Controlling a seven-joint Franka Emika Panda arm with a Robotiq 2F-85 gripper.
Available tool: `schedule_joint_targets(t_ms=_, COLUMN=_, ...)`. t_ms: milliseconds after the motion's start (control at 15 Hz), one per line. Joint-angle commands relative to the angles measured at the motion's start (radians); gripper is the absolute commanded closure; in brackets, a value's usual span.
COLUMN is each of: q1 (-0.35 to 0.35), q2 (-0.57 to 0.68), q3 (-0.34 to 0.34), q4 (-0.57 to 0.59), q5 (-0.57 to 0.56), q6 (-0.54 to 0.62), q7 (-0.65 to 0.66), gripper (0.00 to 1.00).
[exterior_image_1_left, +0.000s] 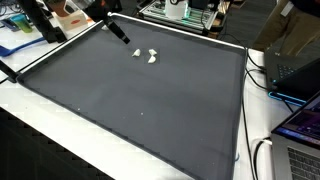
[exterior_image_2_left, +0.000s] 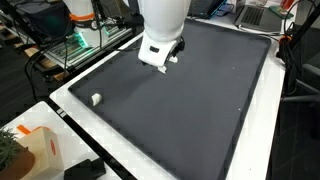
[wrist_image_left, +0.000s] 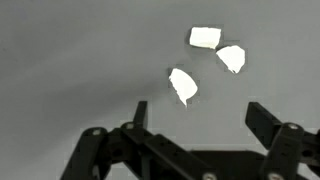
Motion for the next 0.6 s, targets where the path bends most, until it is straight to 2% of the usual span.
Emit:
schedule_joint_targets(t_ms=0, q1=0.036, q2=-0.171, q3=-0.018, q4=-0.247, q5=-0.009, q6=0.152, q7=-0.036, gripper=0.0)
schedule_joint_targets(t_ms=67, q1=0.028, q2=-0.069, q3=-0.014, q4=-0.101, q5=0.003, q6=0.075, q7=-0.02, gripper=0.0)
schedule_joint_targets(t_ms=200, q1=0.036, q2=-0.123, q3=-0.014, q4=-0.182, q5=0.002, q6=0.114, q7=-0.023, gripper=0.0)
schedule_joint_targets(t_ms=333, q1=0.06, q2=-0.111, q3=-0.03, q4=-0.168, q5=-0.151, q6=0.134, q7=-0.04, gripper=0.0)
schedule_joint_targets(t_ms=533, q1=0.064, q2=-0.107, q3=-0.05, q4=-0.136, q5=-0.32, q6=0.08, q7=-0.063, gripper=0.0)
